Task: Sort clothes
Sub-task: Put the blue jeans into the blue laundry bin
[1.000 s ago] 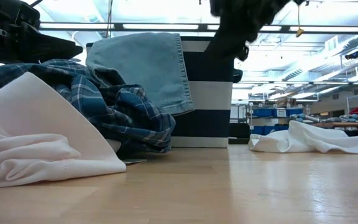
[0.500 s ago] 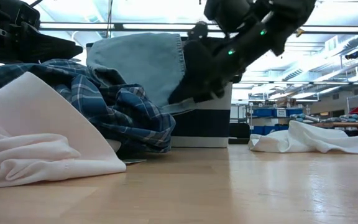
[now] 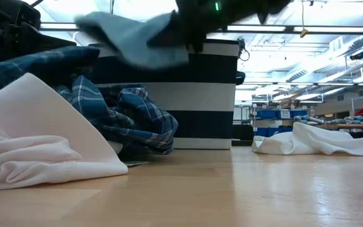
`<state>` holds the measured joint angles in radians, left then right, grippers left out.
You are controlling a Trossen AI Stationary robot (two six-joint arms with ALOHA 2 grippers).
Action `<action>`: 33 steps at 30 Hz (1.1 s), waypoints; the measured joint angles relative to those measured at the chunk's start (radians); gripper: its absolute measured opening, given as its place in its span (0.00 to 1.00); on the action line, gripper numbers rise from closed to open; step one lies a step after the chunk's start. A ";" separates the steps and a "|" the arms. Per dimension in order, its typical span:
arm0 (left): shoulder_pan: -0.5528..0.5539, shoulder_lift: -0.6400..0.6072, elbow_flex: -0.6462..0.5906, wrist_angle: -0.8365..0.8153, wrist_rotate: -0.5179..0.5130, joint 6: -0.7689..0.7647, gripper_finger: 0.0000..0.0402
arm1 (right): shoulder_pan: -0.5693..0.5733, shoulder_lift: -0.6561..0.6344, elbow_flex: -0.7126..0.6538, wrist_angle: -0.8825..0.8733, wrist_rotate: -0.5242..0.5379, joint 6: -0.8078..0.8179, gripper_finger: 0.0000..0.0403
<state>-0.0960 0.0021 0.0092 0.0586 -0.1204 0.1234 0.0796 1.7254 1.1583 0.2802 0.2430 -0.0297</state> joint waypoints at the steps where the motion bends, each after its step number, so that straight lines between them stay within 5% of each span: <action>1: 0.000 0.000 0.000 0.000 0.000 0.000 0.33 | 0.000 -0.008 0.034 -0.034 0.004 -0.022 0.01; 13: 0.000 0.000 0.000 0.000 0.000 0.000 0.33 | -0.177 -0.020 0.432 -0.336 0.077 -0.211 0.00; 23: 0.000 0.000 0.000 0.000 0.000 0.000 0.33 | -0.405 0.065 0.438 -0.430 -0.114 0.022 0.00; 33: 0.000 0.000 0.000 0.000 0.000 0.000 0.33 | -0.475 0.319 0.437 -0.494 -0.241 0.114 0.00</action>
<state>-0.0963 0.0019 0.0093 0.0586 -0.1201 0.1233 -0.3957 2.0442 1.5951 -0.2140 0.0023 0.0845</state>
